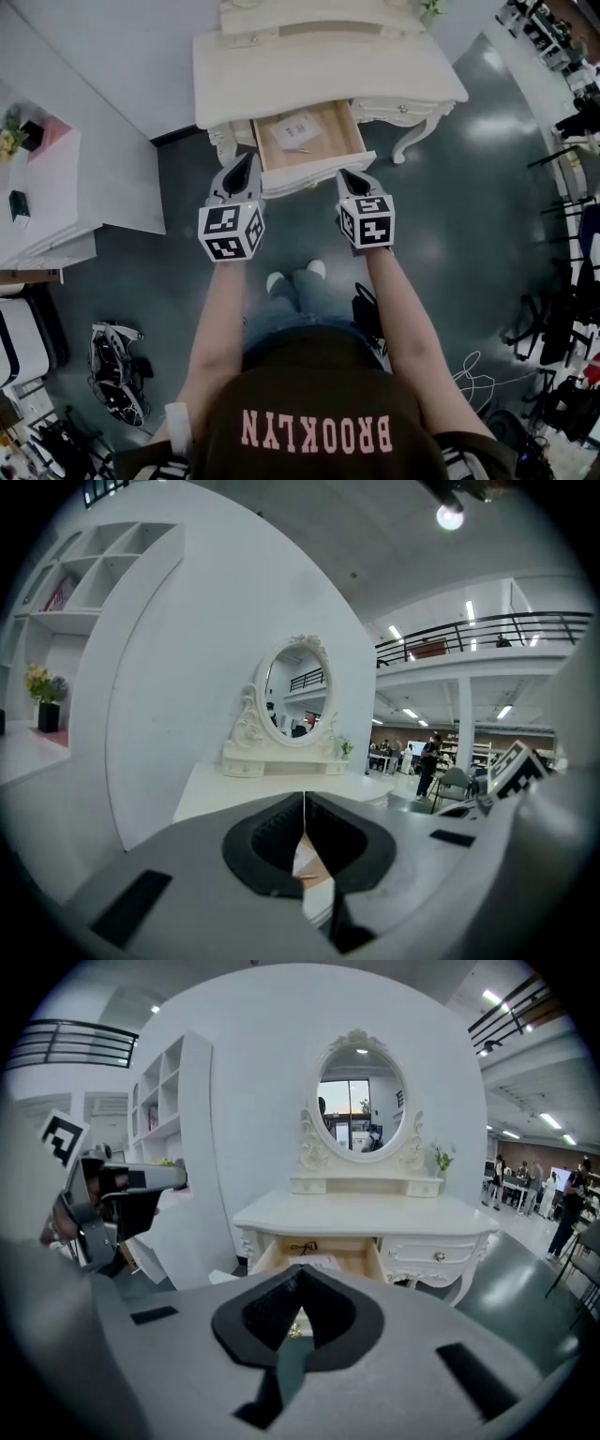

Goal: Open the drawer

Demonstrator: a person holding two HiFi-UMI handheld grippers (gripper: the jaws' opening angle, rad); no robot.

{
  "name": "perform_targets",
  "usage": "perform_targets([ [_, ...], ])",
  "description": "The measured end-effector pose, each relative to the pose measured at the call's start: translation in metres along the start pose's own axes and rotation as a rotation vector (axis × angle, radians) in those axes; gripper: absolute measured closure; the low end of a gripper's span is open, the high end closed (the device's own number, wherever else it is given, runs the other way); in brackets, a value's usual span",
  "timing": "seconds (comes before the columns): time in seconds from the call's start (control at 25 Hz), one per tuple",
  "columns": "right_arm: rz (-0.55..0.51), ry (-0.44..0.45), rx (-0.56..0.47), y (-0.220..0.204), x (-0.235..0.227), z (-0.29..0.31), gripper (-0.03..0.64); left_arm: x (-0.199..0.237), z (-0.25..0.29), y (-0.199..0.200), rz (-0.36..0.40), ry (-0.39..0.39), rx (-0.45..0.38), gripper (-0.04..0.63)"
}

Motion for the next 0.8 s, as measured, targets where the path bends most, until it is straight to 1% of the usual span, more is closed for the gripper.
perform_targets([
  [0.16,-0.011,-0.002,-0.088,0.030,-0.002,-0.025,0.620,-0.006,-0.008,0.027,0.041,0.001,-0.047,0.589],
  [0.52,-0.082,-0.028,-0.327,0.096,0.002,-0.087,0.620,-0.024,-0.028,0.077,0.178,-0.005,-0.157,0.589],
  [0.8,-0.133,-0.022,-0.497,0.128,0.010,-0.133,0.620,-0.033,-0.039,0.105,0.220,-0.005,-0.226,0.589],
])
Point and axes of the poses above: the fingertips, and each gripper's own axes: z forward along the fingers, x to its left, y out of its top, the point moved 3 cm from there along -z, backward along the fingers, and after that the axes turned 13 degrees about x, right-handed, at the moved point
